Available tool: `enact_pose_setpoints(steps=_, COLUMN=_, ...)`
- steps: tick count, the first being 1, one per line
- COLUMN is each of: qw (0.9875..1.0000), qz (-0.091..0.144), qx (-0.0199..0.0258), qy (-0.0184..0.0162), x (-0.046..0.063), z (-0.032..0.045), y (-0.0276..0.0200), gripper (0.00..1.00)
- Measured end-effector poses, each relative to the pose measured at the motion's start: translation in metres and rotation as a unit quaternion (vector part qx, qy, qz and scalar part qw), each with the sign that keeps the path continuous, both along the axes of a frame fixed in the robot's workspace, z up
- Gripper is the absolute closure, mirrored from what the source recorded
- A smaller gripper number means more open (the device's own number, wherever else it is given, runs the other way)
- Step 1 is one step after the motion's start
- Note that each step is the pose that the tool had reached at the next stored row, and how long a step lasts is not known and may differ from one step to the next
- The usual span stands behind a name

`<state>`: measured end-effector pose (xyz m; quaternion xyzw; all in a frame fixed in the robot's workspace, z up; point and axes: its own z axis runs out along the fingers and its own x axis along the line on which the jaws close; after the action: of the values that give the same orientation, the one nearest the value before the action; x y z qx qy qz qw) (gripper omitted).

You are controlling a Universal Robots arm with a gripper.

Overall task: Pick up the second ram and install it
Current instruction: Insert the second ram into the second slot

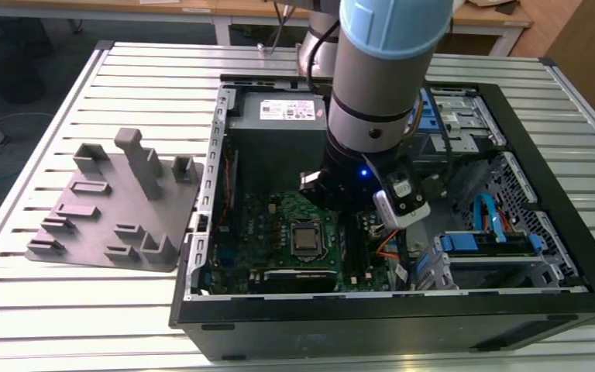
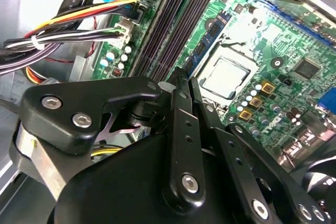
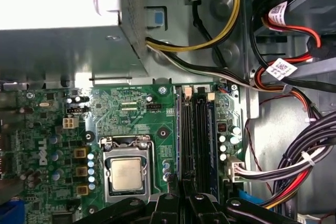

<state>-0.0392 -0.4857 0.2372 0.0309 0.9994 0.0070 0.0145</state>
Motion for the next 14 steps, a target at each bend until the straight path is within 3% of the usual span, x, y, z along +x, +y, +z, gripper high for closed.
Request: enact_pose_setpoints(steps=14, qw=1.0000, qz=0.000, qx=-0.0001, qy=0.0000, x=0.004, z=-0.0124, y=-0.0007, gripper=0.89)
